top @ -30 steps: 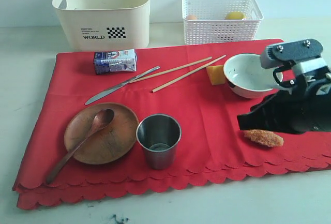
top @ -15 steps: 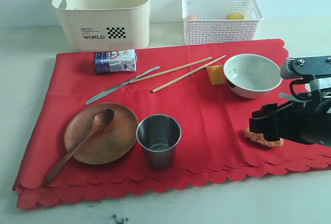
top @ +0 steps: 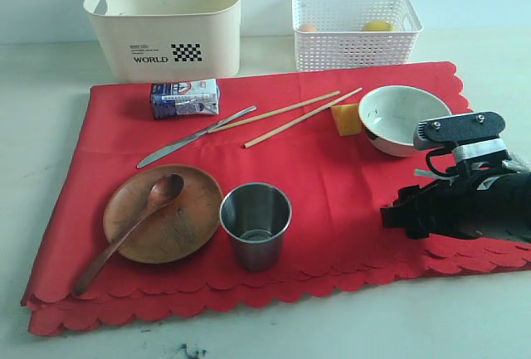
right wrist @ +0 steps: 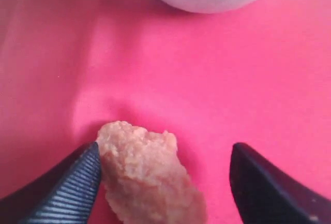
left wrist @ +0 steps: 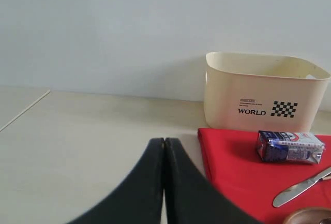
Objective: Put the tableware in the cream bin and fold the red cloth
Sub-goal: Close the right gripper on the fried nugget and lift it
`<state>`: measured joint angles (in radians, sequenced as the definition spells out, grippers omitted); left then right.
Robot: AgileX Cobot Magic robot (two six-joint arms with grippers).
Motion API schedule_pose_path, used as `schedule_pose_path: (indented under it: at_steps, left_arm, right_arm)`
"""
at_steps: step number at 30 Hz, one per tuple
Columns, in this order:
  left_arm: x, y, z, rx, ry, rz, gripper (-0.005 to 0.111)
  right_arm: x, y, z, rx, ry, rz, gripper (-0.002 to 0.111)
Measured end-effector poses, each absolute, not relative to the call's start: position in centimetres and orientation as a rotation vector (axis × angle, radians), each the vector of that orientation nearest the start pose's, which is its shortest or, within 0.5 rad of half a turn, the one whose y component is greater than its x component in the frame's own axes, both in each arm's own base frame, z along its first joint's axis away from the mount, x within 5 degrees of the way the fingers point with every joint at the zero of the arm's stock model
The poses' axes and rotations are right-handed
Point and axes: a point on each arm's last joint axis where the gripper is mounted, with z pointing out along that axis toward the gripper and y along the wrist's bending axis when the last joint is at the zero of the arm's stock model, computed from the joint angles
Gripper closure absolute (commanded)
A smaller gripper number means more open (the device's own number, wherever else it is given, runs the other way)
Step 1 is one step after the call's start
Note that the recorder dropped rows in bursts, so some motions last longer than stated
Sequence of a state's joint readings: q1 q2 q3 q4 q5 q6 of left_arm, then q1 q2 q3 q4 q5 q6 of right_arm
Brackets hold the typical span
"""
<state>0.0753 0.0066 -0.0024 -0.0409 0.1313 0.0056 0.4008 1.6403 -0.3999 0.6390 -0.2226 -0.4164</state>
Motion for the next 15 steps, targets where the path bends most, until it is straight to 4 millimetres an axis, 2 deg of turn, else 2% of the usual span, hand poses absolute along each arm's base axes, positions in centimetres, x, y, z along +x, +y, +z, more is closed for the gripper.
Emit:
schedule_pose_path:
  at_steps: [3, 11, 15]
  left_arm:
    - [5.67, 0.38, 20.17, -0.085, 1.617, 0.027, 0.104]
    - [5.67, 0.38, 20.17, -0.085, 1.617, 0.027, 0.104]
    - [5.67, 0.38, 20.17, -0.085, 1.617, 0.027, 0.104]
  right_arm:
    - [22.17, 8.07, 10.47, -0.211, 2.522, 0.065, 0.049]
    - [21.94, 8.21, 9.86, -0.239, 2.564, 0.069, 0.090]
    - [21.84, 8.24, 9.85, -0.242, 2.575, 0.076, 0.108]
